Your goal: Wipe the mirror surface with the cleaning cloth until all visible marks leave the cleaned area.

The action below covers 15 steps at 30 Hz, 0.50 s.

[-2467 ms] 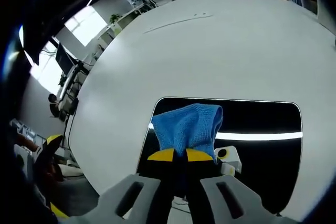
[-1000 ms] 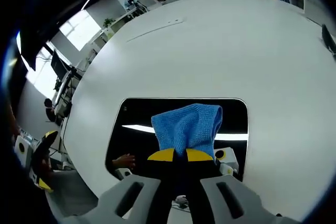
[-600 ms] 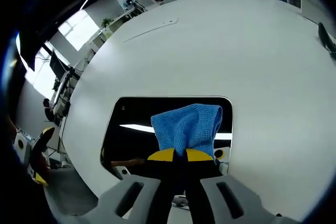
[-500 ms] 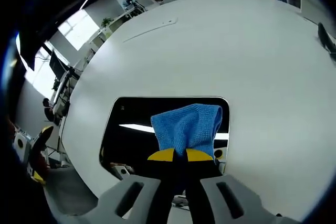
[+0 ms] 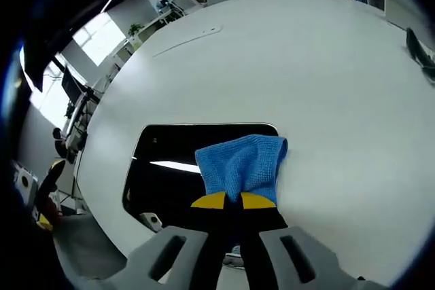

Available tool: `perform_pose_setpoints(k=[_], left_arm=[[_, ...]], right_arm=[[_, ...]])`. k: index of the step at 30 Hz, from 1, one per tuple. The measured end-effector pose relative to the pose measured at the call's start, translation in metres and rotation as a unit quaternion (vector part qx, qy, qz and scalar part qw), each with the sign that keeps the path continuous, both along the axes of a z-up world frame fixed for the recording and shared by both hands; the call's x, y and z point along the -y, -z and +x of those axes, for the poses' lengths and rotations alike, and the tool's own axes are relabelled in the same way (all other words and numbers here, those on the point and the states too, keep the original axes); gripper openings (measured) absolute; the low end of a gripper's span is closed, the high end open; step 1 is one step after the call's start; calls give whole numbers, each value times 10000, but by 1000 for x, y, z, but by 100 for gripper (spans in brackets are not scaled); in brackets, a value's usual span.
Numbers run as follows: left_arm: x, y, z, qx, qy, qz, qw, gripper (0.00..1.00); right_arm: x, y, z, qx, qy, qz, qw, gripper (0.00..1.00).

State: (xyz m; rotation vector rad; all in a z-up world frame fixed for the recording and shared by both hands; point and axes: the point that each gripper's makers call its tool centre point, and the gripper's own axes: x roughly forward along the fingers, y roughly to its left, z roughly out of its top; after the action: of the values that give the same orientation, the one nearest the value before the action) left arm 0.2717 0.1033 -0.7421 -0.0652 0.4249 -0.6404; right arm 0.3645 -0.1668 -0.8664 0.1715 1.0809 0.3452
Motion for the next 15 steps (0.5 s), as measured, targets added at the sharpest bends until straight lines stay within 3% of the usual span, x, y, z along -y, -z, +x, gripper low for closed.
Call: perform_pose_setpoints(k=[15], left_arm=[[0,-3,1,17,7,-10,10000,99]], right_arm=[[20,-1,3,-10,49,-127,9999,0]])
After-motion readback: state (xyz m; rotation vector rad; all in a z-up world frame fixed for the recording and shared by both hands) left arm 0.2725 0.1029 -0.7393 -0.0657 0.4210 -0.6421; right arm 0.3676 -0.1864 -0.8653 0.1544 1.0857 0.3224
